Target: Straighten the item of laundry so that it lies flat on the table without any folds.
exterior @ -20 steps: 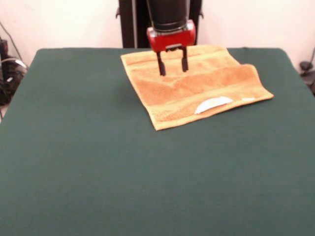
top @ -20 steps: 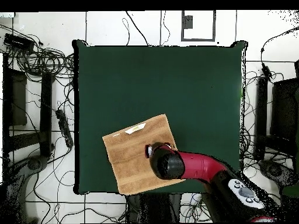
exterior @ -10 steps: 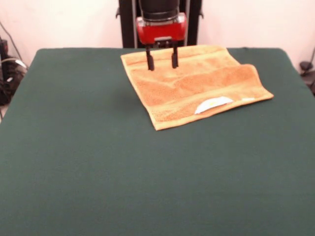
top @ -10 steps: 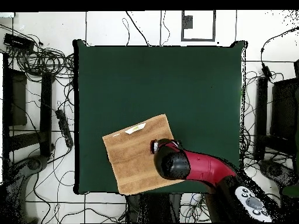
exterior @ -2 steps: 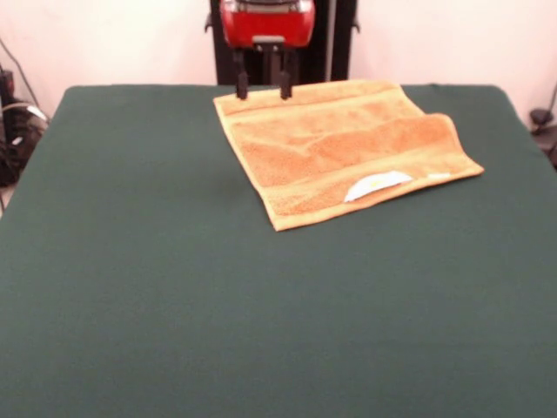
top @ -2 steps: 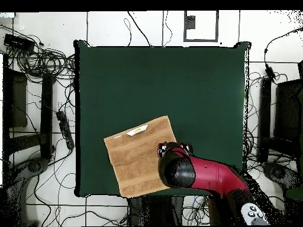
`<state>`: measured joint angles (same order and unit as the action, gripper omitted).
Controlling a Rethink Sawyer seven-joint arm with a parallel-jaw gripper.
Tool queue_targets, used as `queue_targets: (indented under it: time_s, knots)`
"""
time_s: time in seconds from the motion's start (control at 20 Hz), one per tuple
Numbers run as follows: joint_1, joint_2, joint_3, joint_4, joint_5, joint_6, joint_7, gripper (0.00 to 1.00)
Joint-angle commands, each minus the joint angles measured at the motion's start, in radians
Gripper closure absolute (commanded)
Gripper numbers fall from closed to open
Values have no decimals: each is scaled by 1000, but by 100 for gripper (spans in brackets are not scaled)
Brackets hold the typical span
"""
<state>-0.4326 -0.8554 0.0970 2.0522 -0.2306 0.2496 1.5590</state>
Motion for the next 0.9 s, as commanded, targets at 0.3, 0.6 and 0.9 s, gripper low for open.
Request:
queue_targets:
  time_s: [0.3, 0.6, 0.9]
  knots:
    - [43, -73, -38, 24, 44, 126, 159, 0]
    - [-26, -75, -3, 49, 14, 61, 112, 0]
    - [-109, -136, 15, 79, -9, 69, 58, 0]
